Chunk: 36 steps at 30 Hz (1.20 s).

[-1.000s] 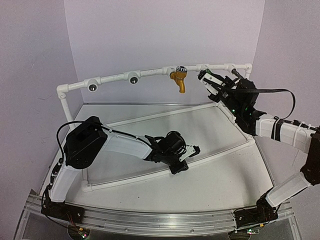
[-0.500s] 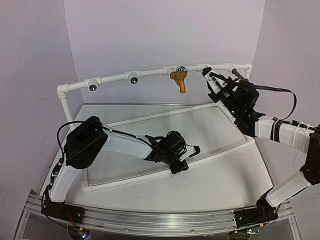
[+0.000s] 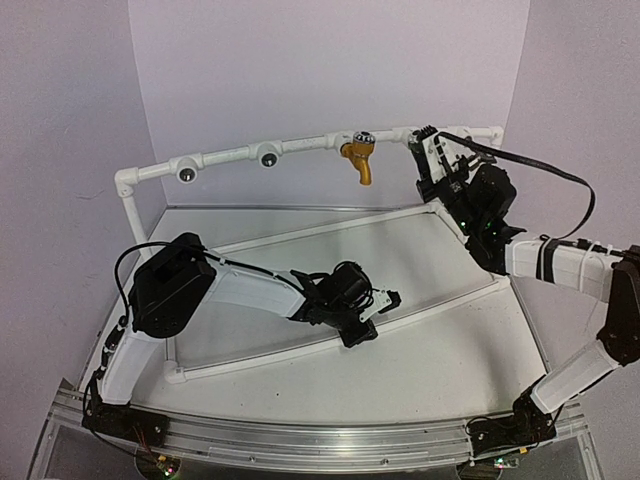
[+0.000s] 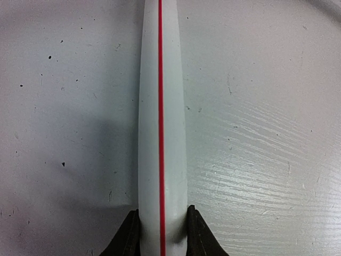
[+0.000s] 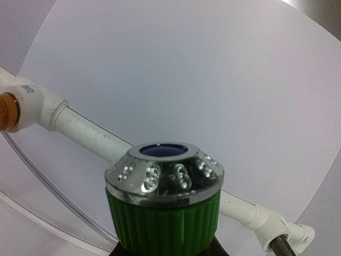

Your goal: Install the water faucets

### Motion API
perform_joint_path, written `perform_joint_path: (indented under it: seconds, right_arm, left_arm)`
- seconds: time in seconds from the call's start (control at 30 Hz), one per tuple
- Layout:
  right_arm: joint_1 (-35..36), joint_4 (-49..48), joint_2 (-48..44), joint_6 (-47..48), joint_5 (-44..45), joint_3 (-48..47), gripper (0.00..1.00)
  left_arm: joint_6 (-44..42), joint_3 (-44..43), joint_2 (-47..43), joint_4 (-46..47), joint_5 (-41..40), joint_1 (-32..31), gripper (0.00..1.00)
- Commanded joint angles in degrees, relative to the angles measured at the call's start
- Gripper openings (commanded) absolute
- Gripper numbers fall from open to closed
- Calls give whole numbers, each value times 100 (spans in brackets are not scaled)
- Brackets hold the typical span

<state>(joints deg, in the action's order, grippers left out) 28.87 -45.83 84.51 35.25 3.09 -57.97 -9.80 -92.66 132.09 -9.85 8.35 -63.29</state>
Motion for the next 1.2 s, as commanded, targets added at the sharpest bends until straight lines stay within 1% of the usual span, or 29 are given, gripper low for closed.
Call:
perform_joint_path:
  seconds: [0.0, 0.33, 0.53, 0.77, 0.93, 1.03, 1.17]
  right_arm:
    - [-574, 474, 375, -950, 1157, 114, 0]
    - [-749, 539, 487, -2187, 984, 157, 0]
    - [-758, 801, 426, -2460, 810, 13, 0]
    - [-750, 1956, 51, -2822, 563, -539, 0]
    - [-643, 3714, -59, -2782, 548, -1600, 0]
    - [-593, 4316, -9, -2772, 603, -2005, 0]
    - [-575, 4408, 39, -2811, 636, -2019, 0]
  left_arm:
    - [-289, 206, 395, -1363, 1274, -456, 0]
    - [-292, 191, 405, -1374, 1274, -456, 0]
    - [-293, 187, 407, -1386, 1277, -464, 0]
    - [-295, 178, 413, -1409, 1265, -465, 0]
    - [-296, 161, 438, -1406, 1264, -465, 0]
    - [-294, 144, 449, -1414, 1289, -465, 0]
    - [-294, 126, 465, -1420, 1317, -486, 0]
